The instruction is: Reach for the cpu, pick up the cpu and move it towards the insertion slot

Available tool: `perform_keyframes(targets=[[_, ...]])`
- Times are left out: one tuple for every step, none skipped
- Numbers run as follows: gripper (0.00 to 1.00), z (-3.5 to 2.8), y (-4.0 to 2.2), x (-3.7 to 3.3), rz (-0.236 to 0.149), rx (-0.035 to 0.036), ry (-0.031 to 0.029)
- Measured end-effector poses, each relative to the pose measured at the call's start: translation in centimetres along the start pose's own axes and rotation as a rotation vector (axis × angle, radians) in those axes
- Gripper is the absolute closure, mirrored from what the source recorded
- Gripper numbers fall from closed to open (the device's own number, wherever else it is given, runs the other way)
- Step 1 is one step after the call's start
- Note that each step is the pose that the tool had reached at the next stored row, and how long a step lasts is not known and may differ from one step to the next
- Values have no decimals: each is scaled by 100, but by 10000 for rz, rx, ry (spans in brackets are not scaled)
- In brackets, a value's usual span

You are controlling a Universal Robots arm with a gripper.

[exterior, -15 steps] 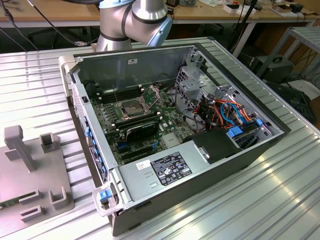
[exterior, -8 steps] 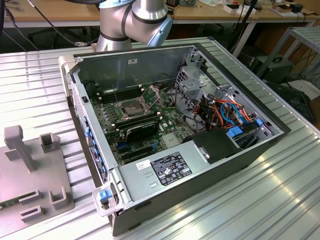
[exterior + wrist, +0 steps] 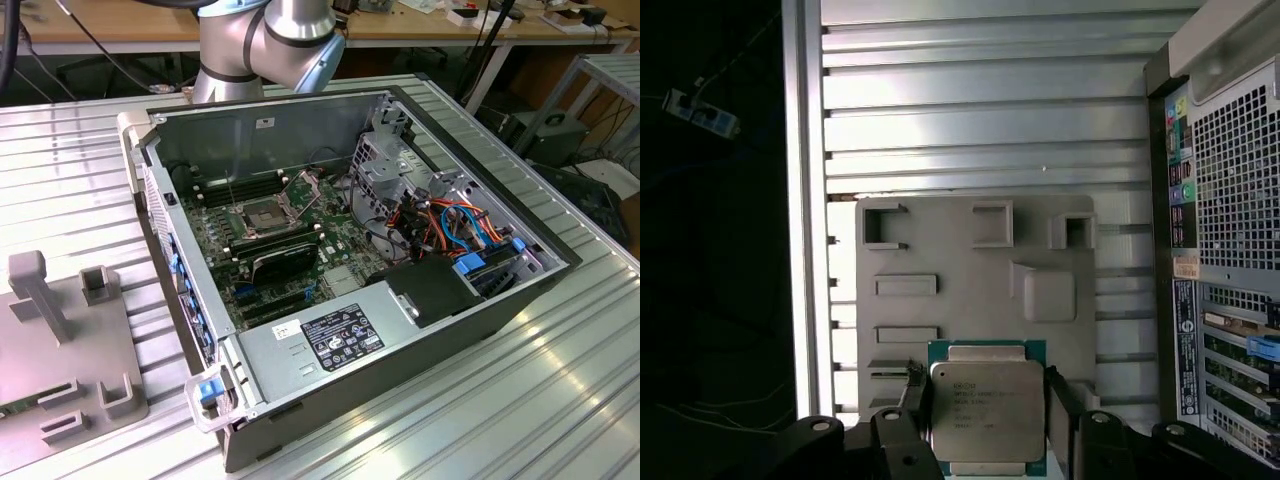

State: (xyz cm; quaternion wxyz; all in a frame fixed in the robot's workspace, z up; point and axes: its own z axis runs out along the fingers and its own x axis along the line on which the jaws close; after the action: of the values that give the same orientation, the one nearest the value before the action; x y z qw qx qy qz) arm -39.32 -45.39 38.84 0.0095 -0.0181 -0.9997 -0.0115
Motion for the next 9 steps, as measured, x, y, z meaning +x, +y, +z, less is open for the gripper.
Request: perform_keyframes(targets=[[45, -1, 0, -7, 0, 1, 0], [45, -1, 1, -15, 0, 0, 1], [45, 0, 1, -24, 0, 0, 0], [45, -1, 1, -29, 0, 1, 0], [45, -1, 1, -36, -1, 0, 0], [45, -1, 1, -41, 0, 0, 0], [45, -1, 2, -47, 0, 0, 0], [45, -1, 2, -54, 0, 0, 0], [45, -1, 2, -65, -1, 0, 0]])
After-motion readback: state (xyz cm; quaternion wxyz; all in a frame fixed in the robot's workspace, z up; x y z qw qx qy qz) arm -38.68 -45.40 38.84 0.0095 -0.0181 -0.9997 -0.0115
